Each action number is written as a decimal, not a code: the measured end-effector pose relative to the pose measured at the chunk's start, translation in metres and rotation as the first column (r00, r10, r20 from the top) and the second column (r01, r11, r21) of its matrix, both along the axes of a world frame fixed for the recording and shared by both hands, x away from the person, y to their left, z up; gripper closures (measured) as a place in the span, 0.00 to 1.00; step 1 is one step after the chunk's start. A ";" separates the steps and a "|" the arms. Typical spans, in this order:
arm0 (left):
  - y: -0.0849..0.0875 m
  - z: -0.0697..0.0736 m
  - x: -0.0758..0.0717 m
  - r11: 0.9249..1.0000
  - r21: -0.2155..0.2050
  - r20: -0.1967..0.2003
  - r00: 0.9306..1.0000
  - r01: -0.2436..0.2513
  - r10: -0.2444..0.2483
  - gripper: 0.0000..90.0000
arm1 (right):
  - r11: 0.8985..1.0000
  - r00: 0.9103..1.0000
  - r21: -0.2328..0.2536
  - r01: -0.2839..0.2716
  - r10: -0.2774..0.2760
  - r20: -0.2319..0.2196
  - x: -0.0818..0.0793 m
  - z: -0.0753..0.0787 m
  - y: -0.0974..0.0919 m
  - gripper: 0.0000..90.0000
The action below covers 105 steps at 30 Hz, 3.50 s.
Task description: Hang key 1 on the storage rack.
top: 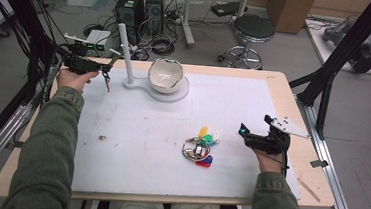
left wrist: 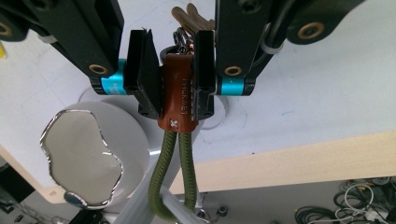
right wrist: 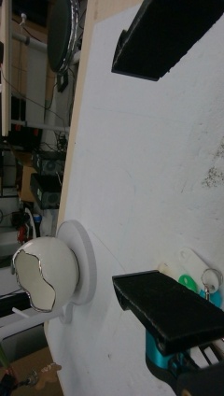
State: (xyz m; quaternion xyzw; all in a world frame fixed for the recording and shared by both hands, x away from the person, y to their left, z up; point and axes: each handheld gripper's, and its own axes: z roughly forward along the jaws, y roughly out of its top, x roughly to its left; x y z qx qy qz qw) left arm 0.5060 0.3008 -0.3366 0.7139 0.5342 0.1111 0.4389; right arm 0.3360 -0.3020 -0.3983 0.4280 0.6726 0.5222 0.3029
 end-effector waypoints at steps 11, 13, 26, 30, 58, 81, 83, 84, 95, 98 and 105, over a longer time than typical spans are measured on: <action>0.005 0.005 -0.006 1.000 -0.009 0.018 1.000 -0.019 0.019 0.62 | 1.000 1.000 0.002 0.001 -0.001 0.001 0.000 0.000 0.000 0.01; 0.006 0.007 -0.009 1.000 -0.001 0.038 0.999 -0.027 0.027 0.58 | 1.000 1.000 0.001 0.000 0.000 0.002 0.000 0.000 0.000 0.01; -0.010 0.016 -0.024 0.983 0.138 0.107 0.989 -0.120 0.106 0.09 | 1.000 1.000 0.007 0.001 -0.001 0.000 -0.001 0.001 0.001 0.01; -0.011 0.017 -0.032 0.984 0.127 0.118 0.986 -0.128 0.113 0.05 | 1.000 1.000 0.006 0.001 -0.001 0.003 -0.001 0.001 0.001 0.01; -0.010 -0.003 -0.097 0.979 0.104 0.204 0.967 -0.175 0.151 0.04 | 1.000 1.000 0.006 -0.007 0.007 0.004 -0.001 0.001 0.002 0.01; -0.014 -0.003 -0.133 0.979 0.117 0.252 0.959 -0.166 0.133 0.04 | 1.000 1.000 0.003 -0.008 0.008 0.004 -0.001 0.001 0.002 0.01; -0.015 -0.003 -0.137 0.979 0.117 0.261 0.956 -0.166 0.131 0.04 | 1.000 1.000 0.000 -0.009 0.009 0.005 -0.001 0.001 0.002 0.01; -0.016 -0.003 -0.139 0.978 0.123 0.266 0.955 -0.167 0.129 0.04 | 1.000 1.000 0.002 -0.008 0.008 0.005 -0.001 0.001 0.003 0.01; -0.012 -0.017 -0.155 0.974 0.138 0.266 0.954 -0.180 0.139 0.04 | 1.000 1.000 -0.004 -0.008 0.008 0.009 -0.001 0.001 0.003 0.01; -0.011 -0.021 -0.161 0.973 0.135 0.264 0.953 -0.187 0.146 0.04 | 1.000 1.000 -0.002 -0.008 0.008 0.006 -0.001 0.001 0.003 0.01; -0.007 -0.027 -0.174 0.970 0.142 0.275 0.949 -0.197 0.153 0.04 | 1.000 1.000 0.000 -0.010 0.010 0.005 -0.002 0.001 0.004 0.01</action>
